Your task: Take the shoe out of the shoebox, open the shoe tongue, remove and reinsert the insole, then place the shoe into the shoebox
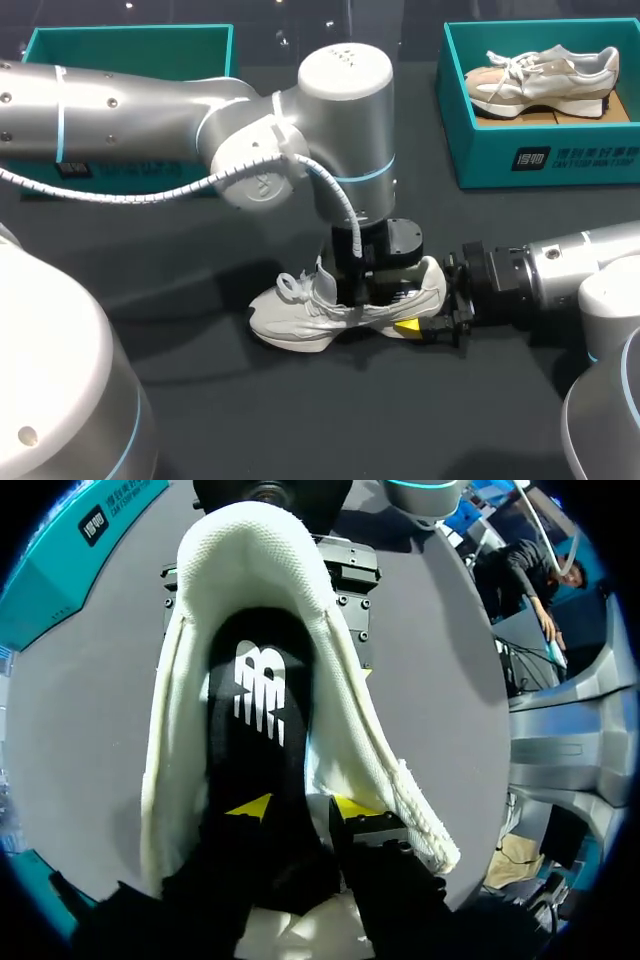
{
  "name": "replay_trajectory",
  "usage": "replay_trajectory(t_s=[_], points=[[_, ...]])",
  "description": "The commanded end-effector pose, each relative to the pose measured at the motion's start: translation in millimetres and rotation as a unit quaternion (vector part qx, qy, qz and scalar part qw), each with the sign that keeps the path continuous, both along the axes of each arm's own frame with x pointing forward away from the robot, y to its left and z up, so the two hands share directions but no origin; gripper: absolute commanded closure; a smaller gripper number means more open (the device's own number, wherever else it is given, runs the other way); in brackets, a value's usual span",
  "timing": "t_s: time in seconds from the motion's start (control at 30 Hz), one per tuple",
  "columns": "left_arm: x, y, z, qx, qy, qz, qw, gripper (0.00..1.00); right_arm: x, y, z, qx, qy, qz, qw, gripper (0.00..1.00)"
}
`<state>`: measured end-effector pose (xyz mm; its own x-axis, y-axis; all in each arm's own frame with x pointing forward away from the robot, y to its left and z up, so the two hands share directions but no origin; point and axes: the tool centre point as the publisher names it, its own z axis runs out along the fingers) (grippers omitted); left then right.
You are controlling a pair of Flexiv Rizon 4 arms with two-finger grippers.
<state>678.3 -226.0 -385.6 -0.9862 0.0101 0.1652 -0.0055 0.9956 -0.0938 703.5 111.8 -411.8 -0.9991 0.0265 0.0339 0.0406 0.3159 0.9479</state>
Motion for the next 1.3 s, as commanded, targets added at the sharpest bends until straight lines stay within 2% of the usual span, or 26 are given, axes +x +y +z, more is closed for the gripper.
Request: replay_trajectory(t_s=[0.03,0.23,0.4,0.5,0.67,0.93,1.3], points=[[-6.3,-4.2,-10.5,0.0,-0.028,0.002,1.0,0.63,0.6,0.6,0.7,-0.002,0.001,0.0,1.0,1.0],[-3.1,-9.6,-22.6,0.004,-0.077,0.005,0.997,0.62,0.6,0.6,0.7,-0.002,0.001,0.0,1.0,1.0],[8.3,-14.7,-35.7,0.009,-0.11,0.017,0.994,0.65,0.6,0.6,0.7,-0.002,0.001,0.0,1.0,1.0],[17.2,-16.2,-40.9,0.014,-0.128,0.031,0.991,0.72,0.6,0.6,0.7,-0.002,0.001,0.0,1.0,1.0],[29.2,-14.5,-43.0,0.02,-0.133,0.048,0.99,1.0,0.6,0.6,0.7,-0.002,0.001,0.0,1.0,1.0],[42.8,-6.8,-35.7,0.012,-0.106,0.071,0.992,1.0,0.6,0.6,0.7,-0.002,0.001,0.0,1.0,1.0],[31.9,15.4,-5.9,-0.059,-0.027,0.079,0.995,1.0,0.6,0.6,0.7,-0.002,0.001,0.0,1.0,1.0]])
